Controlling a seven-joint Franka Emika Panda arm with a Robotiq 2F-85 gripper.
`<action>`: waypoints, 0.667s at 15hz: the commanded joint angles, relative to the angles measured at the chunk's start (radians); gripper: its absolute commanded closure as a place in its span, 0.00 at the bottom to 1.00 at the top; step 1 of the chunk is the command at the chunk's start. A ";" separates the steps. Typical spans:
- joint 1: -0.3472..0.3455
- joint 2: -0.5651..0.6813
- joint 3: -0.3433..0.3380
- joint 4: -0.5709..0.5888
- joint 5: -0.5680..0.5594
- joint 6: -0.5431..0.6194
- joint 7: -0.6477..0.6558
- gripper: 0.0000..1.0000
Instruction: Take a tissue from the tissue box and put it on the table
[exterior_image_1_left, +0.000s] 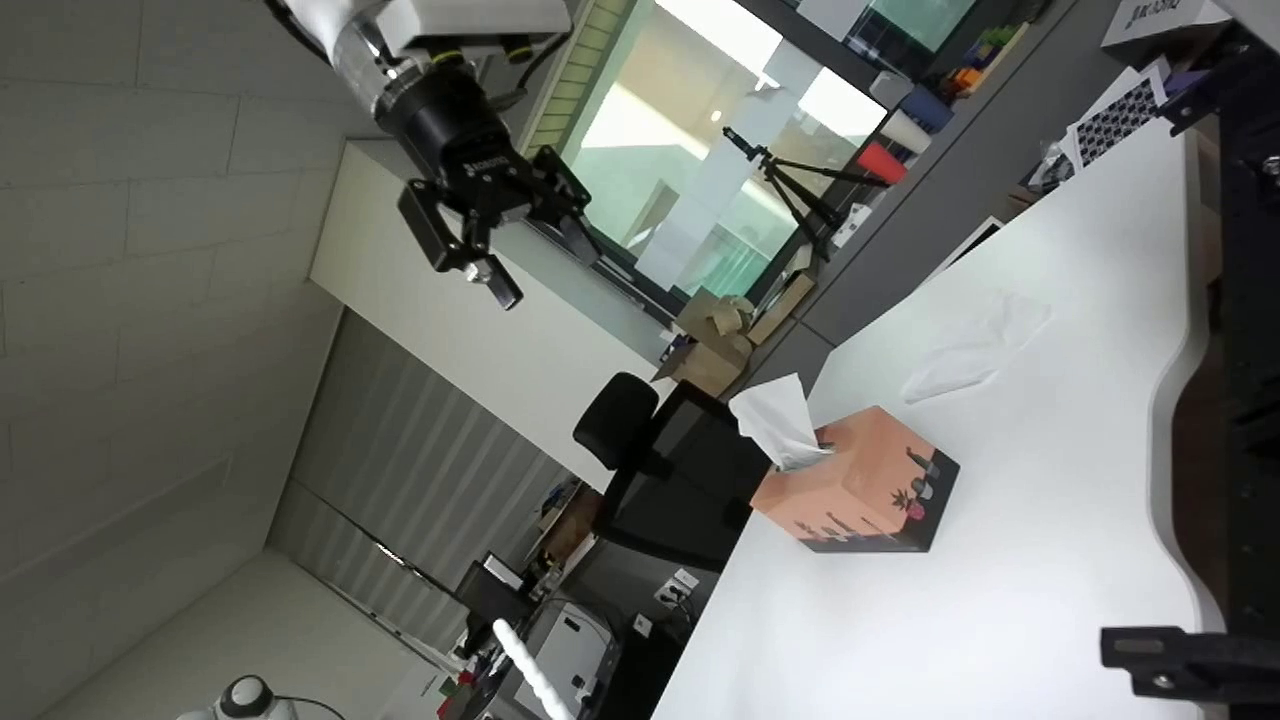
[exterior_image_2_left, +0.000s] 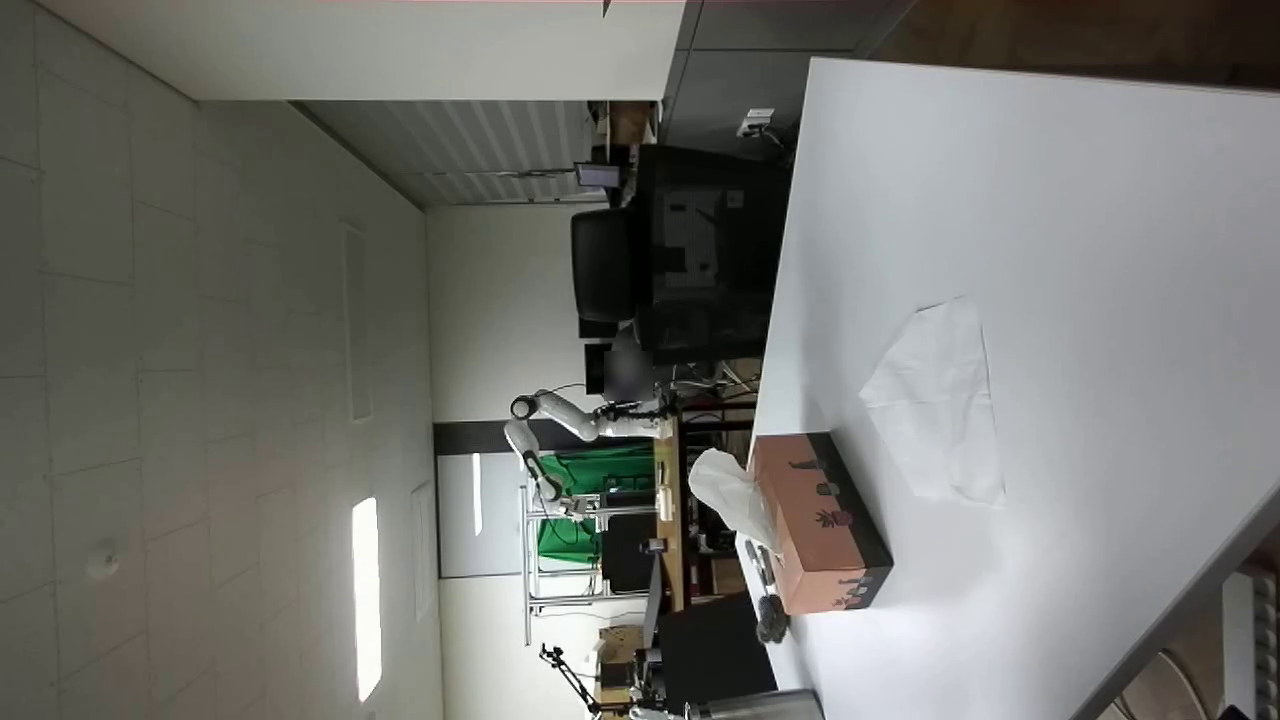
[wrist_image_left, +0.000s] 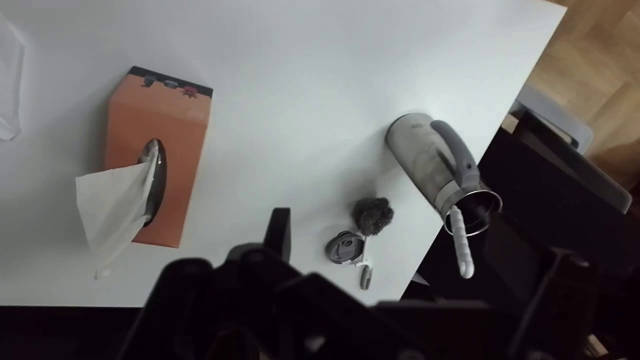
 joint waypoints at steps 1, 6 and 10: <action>-0.044 0.168 -0.079 0.030 -0.030 0.126 -0.094 0.00; -0.093 0.433 -0.192 0.110 -0.055 0.301 -0.216 0.00; -0.125 0.643 -0.255 0.235 -0.035 0.353 -0.294 0.00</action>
